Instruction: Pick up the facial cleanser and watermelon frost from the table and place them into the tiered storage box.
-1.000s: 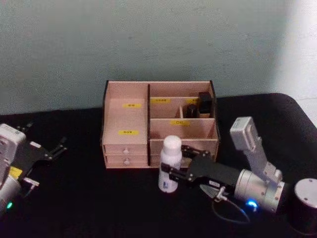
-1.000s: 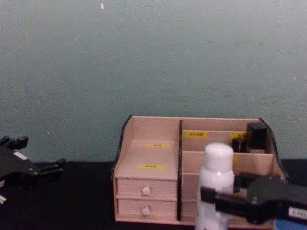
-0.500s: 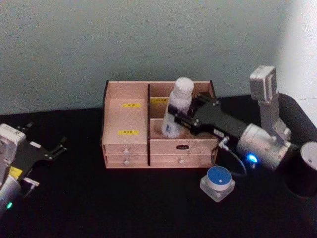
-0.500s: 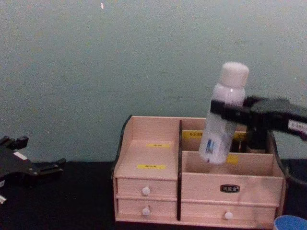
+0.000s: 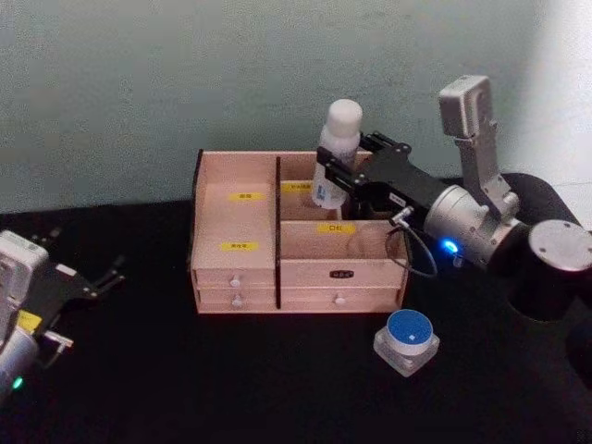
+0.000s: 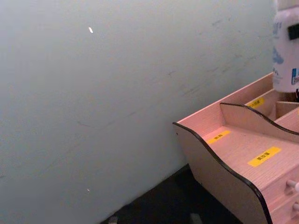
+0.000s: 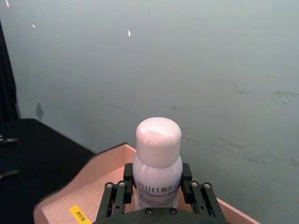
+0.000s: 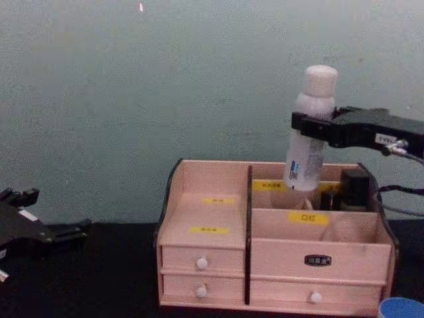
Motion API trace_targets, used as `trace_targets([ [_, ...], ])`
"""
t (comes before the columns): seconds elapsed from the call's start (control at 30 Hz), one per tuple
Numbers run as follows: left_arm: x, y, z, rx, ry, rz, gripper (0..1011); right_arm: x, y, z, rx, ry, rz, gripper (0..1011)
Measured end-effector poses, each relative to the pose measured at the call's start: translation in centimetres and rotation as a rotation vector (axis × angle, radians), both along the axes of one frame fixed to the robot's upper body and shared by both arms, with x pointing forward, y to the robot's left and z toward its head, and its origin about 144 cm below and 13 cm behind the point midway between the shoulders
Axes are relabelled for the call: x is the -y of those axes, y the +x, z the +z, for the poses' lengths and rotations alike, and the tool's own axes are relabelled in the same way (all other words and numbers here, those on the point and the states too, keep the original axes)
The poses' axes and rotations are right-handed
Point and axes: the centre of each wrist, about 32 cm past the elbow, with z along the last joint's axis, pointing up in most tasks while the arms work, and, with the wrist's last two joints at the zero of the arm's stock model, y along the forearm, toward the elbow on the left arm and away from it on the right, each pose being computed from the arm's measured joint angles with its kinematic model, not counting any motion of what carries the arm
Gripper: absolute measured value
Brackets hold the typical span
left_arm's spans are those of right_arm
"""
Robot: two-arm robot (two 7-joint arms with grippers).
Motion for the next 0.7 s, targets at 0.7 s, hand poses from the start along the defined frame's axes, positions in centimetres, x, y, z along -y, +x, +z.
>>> trace_targets([
  [0.7,0.0,0.0,0.0,0.000,0.000,0.000,1001,-1.3,2.4,-1.6,-0.060,-0.043,-0.001,592],
])
